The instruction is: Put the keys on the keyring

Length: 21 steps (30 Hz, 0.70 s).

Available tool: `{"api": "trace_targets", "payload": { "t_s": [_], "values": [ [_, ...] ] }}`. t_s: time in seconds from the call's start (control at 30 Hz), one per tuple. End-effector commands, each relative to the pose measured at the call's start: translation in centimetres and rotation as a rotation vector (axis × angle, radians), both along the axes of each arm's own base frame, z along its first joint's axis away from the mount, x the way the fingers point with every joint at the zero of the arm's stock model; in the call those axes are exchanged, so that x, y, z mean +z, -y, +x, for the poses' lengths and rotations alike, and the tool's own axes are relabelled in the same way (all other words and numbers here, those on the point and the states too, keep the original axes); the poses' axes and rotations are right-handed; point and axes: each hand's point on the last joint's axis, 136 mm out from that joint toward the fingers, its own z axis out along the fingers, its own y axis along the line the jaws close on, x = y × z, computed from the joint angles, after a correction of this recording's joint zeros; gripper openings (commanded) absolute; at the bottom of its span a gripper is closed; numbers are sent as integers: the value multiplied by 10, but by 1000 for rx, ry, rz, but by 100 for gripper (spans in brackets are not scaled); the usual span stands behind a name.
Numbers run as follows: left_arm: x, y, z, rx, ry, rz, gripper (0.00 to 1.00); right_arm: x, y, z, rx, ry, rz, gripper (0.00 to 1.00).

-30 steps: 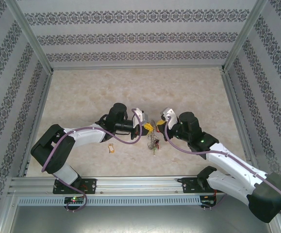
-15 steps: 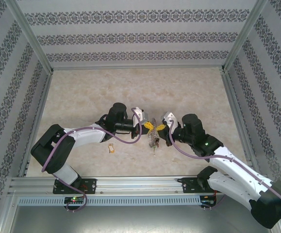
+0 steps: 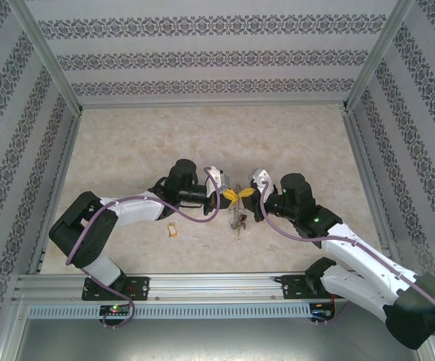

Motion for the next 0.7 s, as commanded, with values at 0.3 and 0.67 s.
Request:
{"api": "trace_targets", "payload": {
  "t_s": [0.3, 0.67],
  "values": [
    [33, 9, -3, -39, 56, -91, 0, -4, 8, 15, -81, 6, -33, 0],
    [30, 6, -6, -33, 69, -96, 0, -13, 31, 28, -229, 1, -86, 0]
  ]
}}
